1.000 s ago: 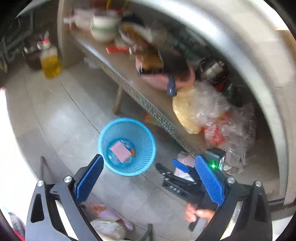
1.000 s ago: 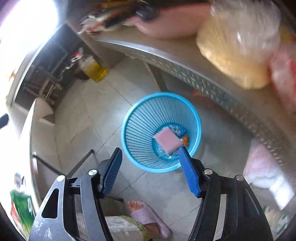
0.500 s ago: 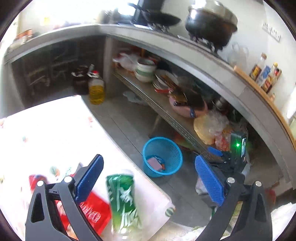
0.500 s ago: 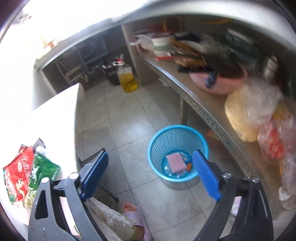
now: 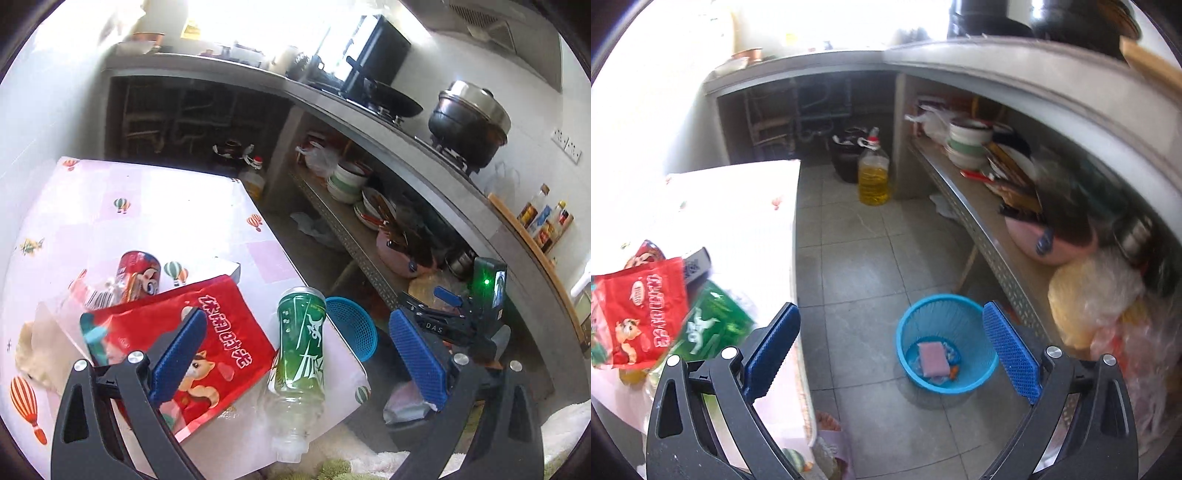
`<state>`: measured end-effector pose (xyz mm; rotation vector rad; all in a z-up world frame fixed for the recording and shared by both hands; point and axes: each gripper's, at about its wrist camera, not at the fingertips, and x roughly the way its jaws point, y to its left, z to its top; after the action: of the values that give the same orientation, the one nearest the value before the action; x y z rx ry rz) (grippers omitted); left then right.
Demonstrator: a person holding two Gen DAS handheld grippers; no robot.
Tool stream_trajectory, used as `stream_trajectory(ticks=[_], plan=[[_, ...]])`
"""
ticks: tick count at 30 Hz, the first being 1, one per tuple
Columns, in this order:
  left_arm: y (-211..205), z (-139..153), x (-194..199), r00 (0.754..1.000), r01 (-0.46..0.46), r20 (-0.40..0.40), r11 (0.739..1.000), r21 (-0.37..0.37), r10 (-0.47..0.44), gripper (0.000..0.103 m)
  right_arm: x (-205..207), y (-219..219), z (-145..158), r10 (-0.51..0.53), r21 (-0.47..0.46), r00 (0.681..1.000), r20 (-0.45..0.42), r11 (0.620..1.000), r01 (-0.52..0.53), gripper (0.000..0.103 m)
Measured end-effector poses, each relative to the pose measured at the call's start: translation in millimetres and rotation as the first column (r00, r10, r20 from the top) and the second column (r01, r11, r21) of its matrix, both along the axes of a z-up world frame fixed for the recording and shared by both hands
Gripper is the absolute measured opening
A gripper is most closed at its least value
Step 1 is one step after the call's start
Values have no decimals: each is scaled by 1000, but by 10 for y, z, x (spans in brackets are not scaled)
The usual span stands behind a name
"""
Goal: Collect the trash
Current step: 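Move both tools back over the table toward the green plastic bottle, then close the right gripper around the green plastic bottle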
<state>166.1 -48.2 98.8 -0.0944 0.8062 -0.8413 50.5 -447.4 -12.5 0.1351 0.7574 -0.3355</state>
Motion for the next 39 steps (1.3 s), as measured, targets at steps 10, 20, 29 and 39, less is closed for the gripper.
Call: stream_trajectory(ticks=[10, 20, 29, 39], plan=[[177, -160, -249, 995, -52, 89, 998, 24, 50, 97, -12, 30, 138, 120, 264, 983, 136, 952, -153, 95], [370, -364, -449, 986, -113, 132, 991, 74, 102, 90, 138, 291, -127, 220, 612, 972, 82, 758, -223, 95], [644, -559, -416, 981, -181, 76, 981, 65, 176, 72, 446, 680, -524, 247, 704, 964, -99, 702, -108, 95], [993, -687, -251, 960, -280, 15, 959, 49, 280, 57, 726, 1050, -719, 258, 694, 943, -209, 718, -43, 95]])
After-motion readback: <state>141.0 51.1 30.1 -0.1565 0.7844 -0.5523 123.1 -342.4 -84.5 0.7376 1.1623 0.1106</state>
